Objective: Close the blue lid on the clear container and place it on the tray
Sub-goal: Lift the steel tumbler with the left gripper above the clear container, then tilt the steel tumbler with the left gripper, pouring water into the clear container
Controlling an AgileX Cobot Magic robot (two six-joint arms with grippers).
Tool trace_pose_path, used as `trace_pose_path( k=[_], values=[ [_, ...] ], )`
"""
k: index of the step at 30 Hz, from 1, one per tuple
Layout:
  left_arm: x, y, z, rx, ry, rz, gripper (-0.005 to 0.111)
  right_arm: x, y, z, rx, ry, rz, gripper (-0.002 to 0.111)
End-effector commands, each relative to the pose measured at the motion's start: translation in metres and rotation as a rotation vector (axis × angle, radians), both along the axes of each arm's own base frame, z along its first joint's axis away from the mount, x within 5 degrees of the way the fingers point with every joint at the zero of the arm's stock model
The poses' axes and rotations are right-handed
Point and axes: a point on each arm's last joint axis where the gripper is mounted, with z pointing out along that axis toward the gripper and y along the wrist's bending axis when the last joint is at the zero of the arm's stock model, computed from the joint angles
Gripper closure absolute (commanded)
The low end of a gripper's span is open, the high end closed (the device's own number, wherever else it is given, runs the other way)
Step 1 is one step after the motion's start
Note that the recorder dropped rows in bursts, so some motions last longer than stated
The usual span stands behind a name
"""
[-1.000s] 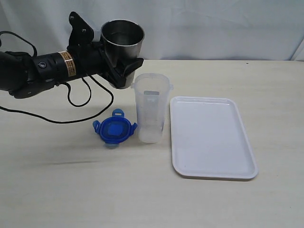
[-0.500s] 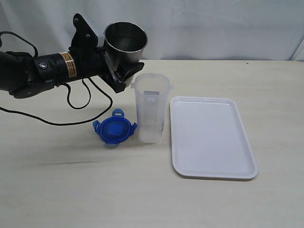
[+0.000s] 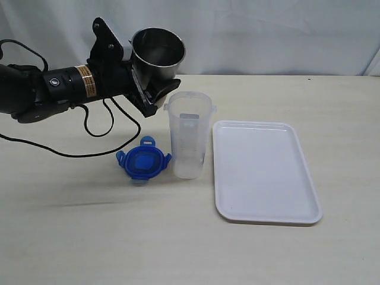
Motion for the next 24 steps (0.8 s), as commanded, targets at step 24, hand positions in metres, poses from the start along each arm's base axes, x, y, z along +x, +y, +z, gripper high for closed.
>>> trace_pose_path(
  k=[24],
  values=[
    [-0.0055,-0.0074,0.0204,-0.049,-0.119,-0.100,0.107,-0.0003,0.0001,-0.0011,-0.003,0.001,0.003,0.104]
  ],
)
